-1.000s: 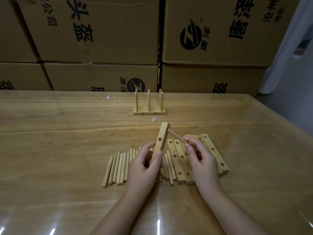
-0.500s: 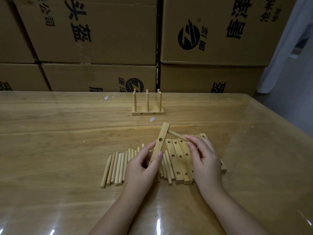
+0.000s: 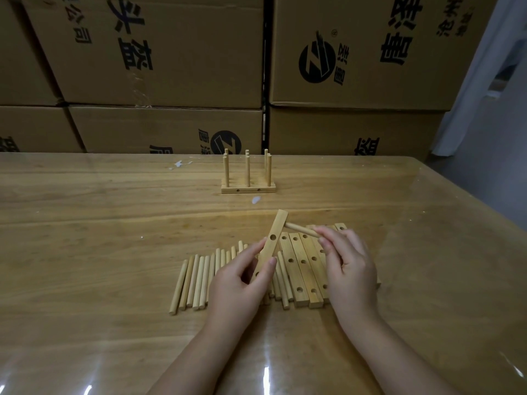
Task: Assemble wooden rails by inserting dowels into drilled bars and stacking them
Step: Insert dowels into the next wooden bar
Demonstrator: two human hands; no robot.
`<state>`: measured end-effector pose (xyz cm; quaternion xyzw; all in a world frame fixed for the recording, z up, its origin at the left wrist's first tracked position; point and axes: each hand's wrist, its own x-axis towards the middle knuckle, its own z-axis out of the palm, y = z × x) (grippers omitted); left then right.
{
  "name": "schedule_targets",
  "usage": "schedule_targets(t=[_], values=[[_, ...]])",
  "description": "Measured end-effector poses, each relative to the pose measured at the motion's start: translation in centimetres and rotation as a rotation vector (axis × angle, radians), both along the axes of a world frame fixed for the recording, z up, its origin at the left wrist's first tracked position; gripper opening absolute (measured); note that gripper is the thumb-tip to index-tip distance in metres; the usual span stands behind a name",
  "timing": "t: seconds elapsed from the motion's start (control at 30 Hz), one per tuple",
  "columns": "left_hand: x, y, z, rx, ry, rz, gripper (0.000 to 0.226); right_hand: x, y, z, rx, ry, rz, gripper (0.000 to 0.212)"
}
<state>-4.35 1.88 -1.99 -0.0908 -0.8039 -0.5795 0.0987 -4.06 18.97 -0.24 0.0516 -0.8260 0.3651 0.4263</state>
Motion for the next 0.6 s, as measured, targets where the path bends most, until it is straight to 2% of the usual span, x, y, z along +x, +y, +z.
schedule_targets(t=[0.13,0.3,0.6], values=[[0.09,-0.01,0.09,-0.032,0.002,0.017,0.037,-0.03,0.08,-0.1,-0.011,-0.013,0.003,0.023],[0.17,0.14,0.15,-0.021,-0.005,0.018,0.045,-0.18,0.1,-0.19,-0.035,-0.041,0.016,0.021],[0.24,0.06,0.16,-0.044,0.003,0.008,0.04,-0.28,0.33,-0.1,-0.037,-0.074,0.023,0.02]])
